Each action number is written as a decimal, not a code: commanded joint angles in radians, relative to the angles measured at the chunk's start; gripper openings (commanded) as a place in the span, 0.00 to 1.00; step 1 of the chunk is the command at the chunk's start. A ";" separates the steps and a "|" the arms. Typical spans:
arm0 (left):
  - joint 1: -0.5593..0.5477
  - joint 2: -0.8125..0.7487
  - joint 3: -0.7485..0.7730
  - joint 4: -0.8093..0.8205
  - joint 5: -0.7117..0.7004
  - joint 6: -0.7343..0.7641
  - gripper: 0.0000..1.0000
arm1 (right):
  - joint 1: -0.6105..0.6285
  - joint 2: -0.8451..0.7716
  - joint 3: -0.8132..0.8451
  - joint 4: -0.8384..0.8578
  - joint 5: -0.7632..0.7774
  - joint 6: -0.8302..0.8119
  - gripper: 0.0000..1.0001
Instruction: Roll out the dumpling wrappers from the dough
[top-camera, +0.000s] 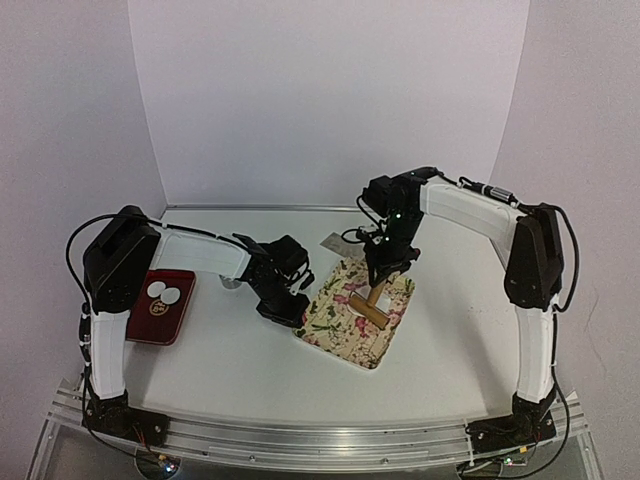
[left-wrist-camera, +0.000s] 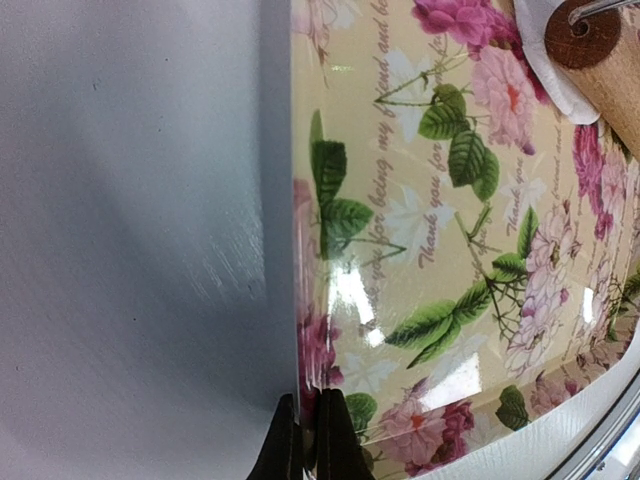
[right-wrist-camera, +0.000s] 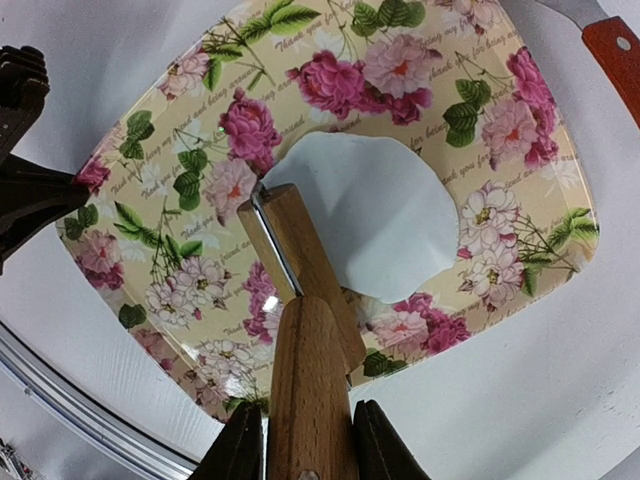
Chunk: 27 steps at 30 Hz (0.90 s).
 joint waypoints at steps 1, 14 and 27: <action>-0.008 0.047 -0.001 -0.041 -0.008 0.014 0.00 | 0.005 0.044 0.016 -0.006 0.026 0.009 0.00; -0.008 0.046 -0.006 -0.041 -0.012 0.006 0.00 | 0.040 0.104 -0.028 -0.041 0.040 0.013 0.00; -0.008 0.063 0.006 -0.039 -0.009 0.016 0.00 | 0.099 0.168 -0.017 -0.066 0.029 0.012 0.00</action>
